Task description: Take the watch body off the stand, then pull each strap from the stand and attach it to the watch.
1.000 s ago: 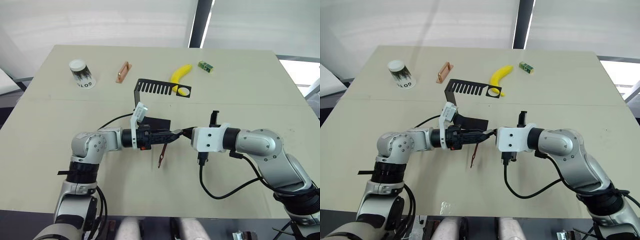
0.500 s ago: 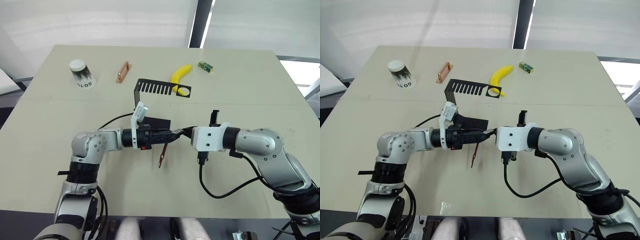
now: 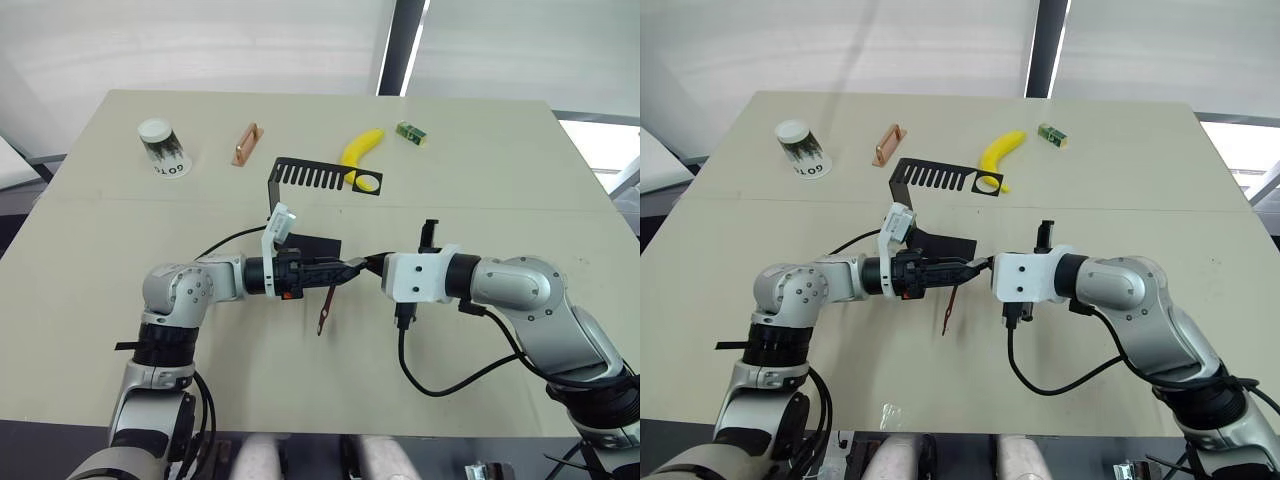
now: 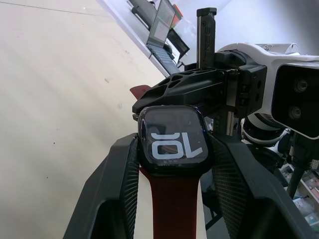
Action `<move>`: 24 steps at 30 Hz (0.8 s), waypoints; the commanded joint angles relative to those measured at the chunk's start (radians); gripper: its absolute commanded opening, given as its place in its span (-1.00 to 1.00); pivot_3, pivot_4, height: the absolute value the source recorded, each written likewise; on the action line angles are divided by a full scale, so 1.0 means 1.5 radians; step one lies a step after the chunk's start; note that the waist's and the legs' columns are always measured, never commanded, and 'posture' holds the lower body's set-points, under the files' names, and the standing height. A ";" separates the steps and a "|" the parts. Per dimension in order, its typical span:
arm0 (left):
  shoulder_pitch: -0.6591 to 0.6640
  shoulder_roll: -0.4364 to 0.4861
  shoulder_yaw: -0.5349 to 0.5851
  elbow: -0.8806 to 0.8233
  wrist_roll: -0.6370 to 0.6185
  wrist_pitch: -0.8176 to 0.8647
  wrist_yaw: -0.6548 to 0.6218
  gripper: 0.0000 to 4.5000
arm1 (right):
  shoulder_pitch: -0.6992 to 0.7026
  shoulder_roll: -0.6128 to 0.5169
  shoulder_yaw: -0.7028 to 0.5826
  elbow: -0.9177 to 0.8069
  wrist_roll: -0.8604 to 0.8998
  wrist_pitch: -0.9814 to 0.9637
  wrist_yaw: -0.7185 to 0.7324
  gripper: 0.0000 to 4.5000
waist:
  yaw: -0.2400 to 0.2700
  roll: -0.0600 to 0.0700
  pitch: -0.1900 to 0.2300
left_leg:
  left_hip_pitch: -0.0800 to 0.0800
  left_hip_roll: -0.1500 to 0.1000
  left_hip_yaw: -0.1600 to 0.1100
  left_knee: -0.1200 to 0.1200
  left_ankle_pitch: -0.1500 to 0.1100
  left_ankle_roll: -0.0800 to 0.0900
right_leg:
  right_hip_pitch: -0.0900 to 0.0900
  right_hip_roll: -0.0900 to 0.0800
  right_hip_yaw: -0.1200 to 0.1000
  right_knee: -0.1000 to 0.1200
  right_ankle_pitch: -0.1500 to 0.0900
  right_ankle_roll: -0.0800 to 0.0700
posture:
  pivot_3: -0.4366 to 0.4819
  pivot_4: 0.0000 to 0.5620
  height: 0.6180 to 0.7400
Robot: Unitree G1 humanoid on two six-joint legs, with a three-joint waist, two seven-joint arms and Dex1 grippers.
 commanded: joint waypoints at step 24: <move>-0.029 0.100 -0.041 -0.037 -0.003 -0.050 -0.097 -0.27 | 0.001 -0.073 -0.257 -0.028 0.455 0.263 0.150 0.95 | 0.001 0.000 0.000 | 0.000 0.000 0.000 -0.001 0.000 0.000 | 0.000 0.000 0.000 -0.001 0.000 0.000 | -0.05 -0.47 1.00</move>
